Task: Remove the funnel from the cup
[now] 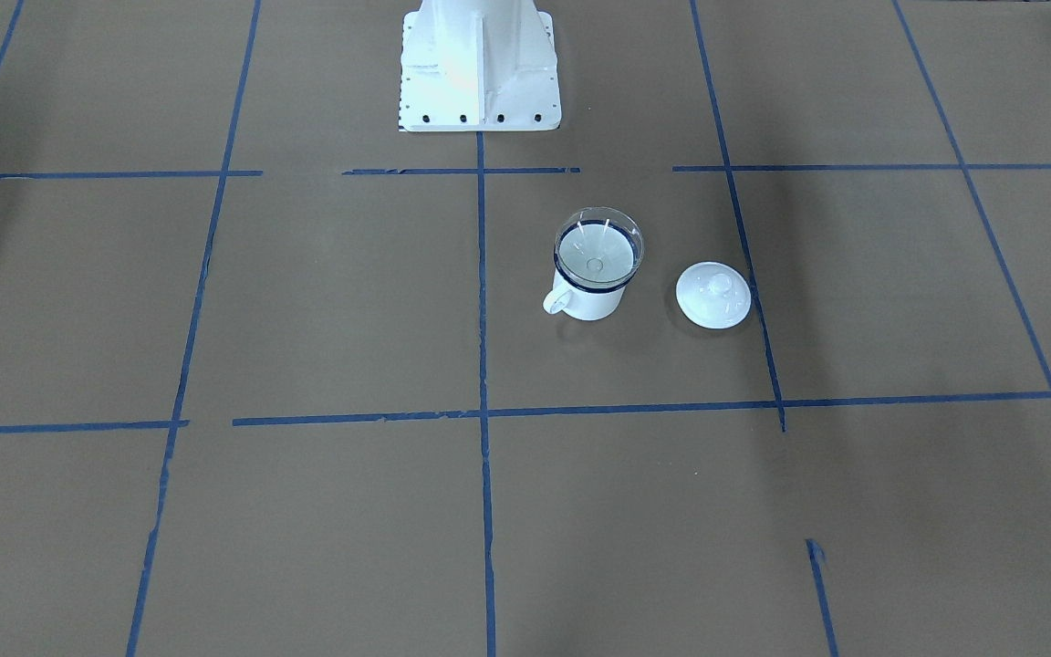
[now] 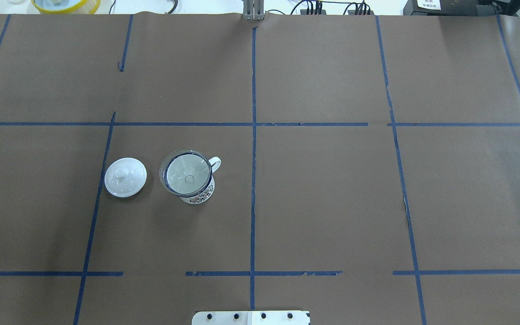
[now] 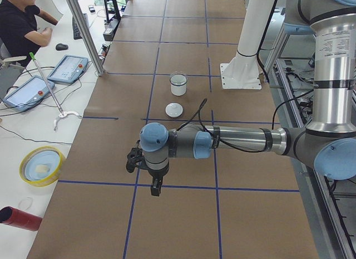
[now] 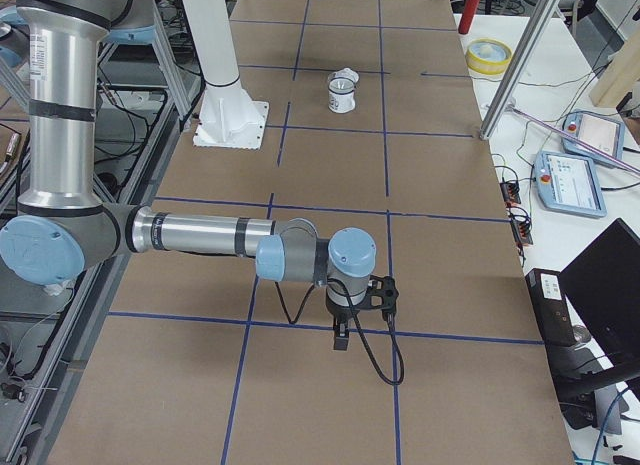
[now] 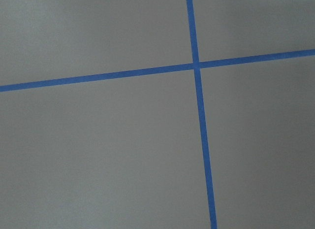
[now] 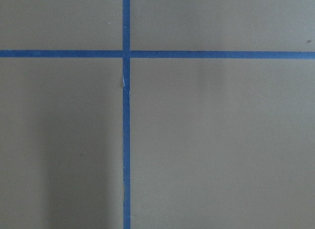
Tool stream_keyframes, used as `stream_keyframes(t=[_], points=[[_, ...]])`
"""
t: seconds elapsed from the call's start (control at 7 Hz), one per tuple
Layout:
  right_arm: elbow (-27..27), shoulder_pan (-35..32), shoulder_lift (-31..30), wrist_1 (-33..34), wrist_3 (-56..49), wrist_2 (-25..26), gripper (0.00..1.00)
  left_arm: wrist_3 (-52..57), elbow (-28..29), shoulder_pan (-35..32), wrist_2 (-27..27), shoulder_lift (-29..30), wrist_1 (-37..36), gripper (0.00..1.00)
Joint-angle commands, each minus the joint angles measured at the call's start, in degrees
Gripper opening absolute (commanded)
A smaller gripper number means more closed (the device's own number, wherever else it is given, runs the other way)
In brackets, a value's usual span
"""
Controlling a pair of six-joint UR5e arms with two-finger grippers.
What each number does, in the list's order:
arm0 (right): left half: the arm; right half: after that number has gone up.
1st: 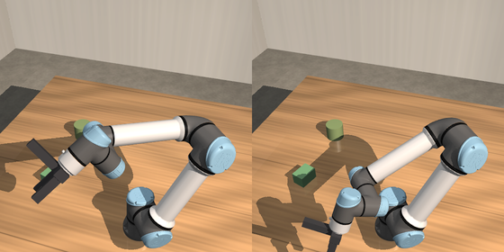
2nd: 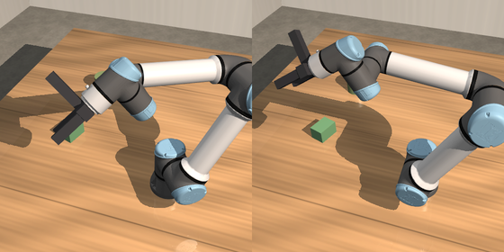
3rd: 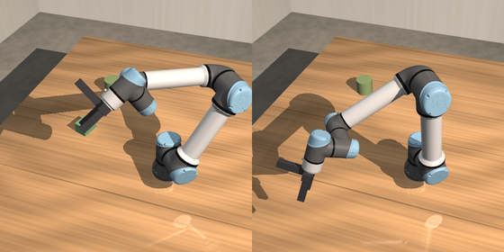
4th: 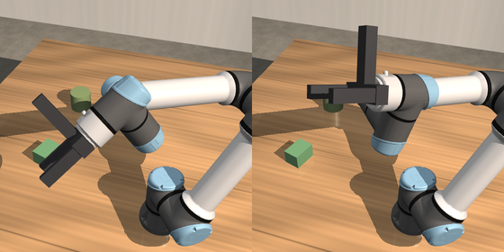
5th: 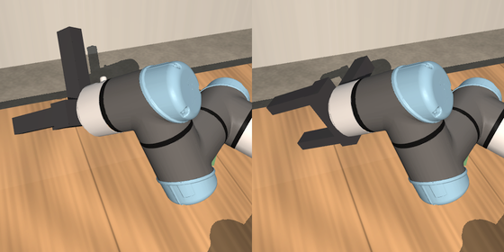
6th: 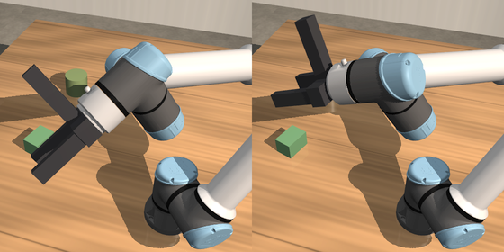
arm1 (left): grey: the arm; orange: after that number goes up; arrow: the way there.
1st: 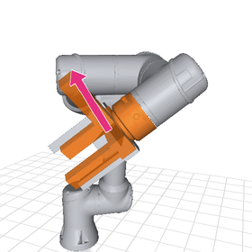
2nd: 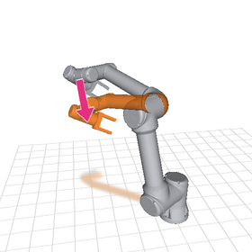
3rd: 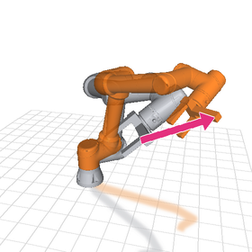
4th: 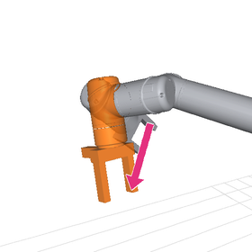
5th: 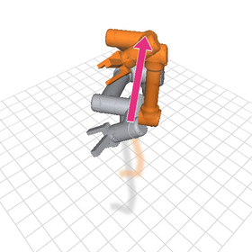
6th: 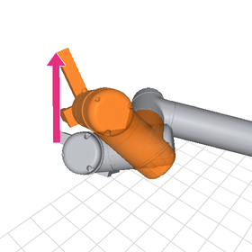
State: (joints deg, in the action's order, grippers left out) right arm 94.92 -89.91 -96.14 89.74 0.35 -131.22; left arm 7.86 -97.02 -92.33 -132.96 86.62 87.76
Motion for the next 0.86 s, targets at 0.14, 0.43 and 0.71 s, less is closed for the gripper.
stream_keyframes(t=[0.14, 0.43, 0.71], points=[[0.0, 0.0, 0.1, 0.0, 0.0, 0.0, 1.0, -1.5, -4.1, 0.2, 0.2, 7.6, -4.0, 1.0], [0.0, 0.0, 0.0, 0.0, 0.0, 0.0, 1.0, -12.8, -13.7, 7.8, 0.2, 13.2, -10.2, 1.0], [0.0, 0.0, 0.0, 0.0, 0.0, 0.0, 1.0, -25.3, -20.3, 17.1, 0.4, 16.9, -10.3, 1.0]])
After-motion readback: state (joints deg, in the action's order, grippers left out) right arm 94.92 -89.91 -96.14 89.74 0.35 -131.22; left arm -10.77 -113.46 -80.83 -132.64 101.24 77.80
